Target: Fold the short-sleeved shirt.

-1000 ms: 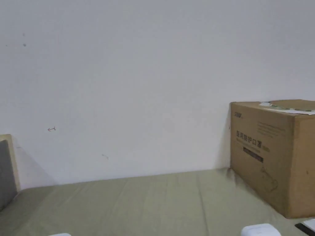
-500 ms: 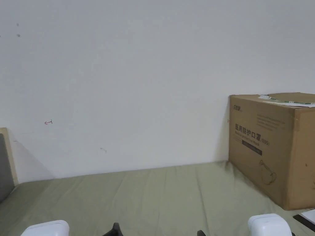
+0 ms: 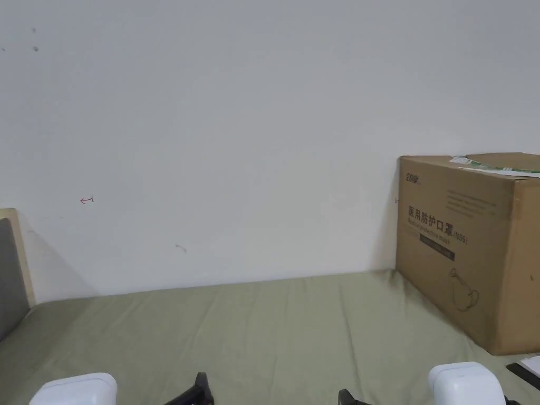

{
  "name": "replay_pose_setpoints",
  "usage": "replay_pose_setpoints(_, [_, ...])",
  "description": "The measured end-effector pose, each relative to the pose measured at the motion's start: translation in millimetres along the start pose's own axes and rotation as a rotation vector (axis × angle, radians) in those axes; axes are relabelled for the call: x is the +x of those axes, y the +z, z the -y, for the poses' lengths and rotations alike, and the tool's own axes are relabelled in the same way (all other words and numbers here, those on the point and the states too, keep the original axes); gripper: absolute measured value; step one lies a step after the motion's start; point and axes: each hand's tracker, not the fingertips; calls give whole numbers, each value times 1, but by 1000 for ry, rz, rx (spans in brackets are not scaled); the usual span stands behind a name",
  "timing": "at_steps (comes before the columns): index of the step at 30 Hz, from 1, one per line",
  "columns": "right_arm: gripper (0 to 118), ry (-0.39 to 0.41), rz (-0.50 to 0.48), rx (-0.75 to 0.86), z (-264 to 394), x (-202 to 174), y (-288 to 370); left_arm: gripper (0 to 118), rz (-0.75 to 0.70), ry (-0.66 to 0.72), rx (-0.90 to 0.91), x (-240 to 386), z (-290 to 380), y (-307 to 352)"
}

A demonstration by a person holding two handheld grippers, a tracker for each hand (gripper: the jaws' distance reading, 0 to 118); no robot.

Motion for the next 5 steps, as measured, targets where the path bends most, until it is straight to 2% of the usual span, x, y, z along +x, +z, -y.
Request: replay_pose_setpoints(5, [118, -1, 7, 6, 2, 0, 0, 117, -15, -34, 29, 0, 0, -3])
